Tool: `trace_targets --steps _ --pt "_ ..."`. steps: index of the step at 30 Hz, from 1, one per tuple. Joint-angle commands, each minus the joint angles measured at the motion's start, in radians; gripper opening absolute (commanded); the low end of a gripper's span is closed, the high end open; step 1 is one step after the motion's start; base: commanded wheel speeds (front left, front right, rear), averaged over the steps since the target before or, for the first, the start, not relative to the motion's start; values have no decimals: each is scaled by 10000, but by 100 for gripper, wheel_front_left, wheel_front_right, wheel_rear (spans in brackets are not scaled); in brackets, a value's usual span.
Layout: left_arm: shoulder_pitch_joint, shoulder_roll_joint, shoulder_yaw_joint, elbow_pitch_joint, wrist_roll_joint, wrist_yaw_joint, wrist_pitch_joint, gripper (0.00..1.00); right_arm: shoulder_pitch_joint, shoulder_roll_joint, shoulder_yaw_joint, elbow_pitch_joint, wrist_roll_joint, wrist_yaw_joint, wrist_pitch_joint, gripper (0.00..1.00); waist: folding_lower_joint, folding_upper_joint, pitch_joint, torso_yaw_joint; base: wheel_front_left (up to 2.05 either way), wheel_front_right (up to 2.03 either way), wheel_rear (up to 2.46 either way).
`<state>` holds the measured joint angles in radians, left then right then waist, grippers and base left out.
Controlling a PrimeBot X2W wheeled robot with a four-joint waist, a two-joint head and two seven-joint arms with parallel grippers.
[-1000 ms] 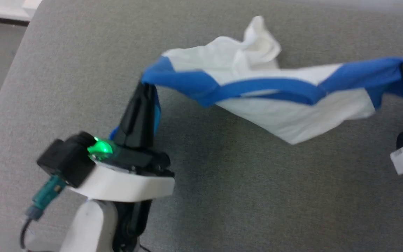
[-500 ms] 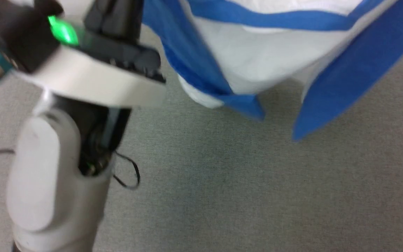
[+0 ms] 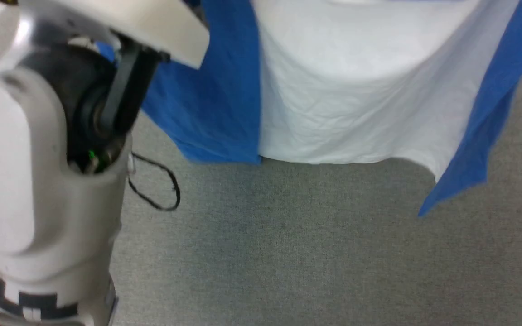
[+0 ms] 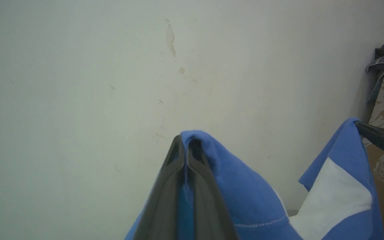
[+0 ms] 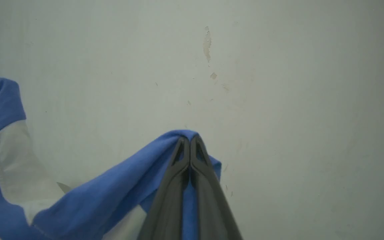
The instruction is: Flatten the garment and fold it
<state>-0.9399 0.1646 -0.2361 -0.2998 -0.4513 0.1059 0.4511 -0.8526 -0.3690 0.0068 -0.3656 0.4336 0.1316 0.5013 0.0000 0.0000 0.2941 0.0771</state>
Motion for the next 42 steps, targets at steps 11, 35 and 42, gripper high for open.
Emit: trace_targets --steps 11,35,42 --pt "-4334 366 -58 2691 1135 49 346 0 -4811 -794 792 2966 -959 -9 -66 0 0 0 3483 -480 0 0 0" --pt "-5152 481 -461 4714 1787 -739 -4577 0 -6311 -2192 2737 5692 -599 -9 -2969 0 0 0 5898 -74 0 0 0" --pt "-2382 705 -701 2284 1511 -415 -4043 0 -3499 -2841 2123 3544 519 -9 -2984 0 0 0 5114 -82 0 0 0"
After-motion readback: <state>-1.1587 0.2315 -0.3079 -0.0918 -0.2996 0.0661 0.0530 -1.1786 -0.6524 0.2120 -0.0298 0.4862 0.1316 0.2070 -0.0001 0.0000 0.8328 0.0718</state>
